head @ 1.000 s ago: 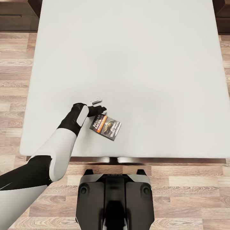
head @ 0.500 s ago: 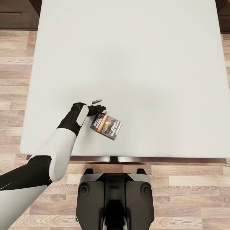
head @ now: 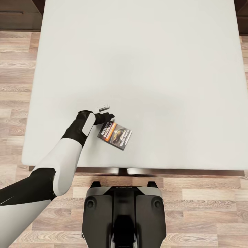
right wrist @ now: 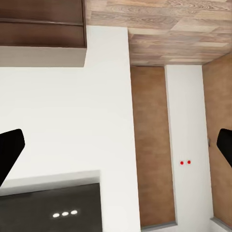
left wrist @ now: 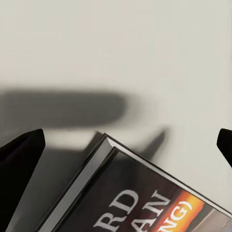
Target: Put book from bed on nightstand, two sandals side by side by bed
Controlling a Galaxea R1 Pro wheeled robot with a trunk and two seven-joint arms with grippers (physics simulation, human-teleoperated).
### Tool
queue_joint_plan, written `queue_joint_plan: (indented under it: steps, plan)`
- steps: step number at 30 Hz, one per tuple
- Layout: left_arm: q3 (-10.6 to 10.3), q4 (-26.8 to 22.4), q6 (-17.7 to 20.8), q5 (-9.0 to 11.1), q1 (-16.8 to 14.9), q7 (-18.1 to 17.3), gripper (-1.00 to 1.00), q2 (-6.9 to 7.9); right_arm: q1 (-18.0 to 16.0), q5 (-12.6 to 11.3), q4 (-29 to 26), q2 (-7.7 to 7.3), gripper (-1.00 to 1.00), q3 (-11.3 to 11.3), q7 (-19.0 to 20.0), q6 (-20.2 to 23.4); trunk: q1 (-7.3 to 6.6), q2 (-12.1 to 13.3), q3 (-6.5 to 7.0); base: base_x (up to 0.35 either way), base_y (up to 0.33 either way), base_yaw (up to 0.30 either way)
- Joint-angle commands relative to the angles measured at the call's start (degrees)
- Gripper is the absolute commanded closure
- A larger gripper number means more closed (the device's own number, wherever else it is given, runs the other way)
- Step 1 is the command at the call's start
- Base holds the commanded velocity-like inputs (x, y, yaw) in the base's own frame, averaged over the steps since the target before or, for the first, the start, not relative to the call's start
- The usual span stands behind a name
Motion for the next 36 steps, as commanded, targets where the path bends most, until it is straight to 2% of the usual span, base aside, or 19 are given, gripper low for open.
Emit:
queue_joint_plan:
  steps: [1,36]
  plan:
    - [0.2,1.3,0.1,0.8,0.0,0.2,-1.0,-0.05,-0.1,0.6,0.2,-0.02,-1.0,-0.4,-0.3,0.1,0.05,0.0,-0.04,-0.003,0.0,0.002]
    - [-0.5,1.3,-0.9,0.8,0.0,0.5,-1.0,-0.12,-0.1,0.6,0.2,-0.08,-1.0,-0.4,-0.3,0.1,0.05,0.0,-0.65,0.0,0.0,0.0]
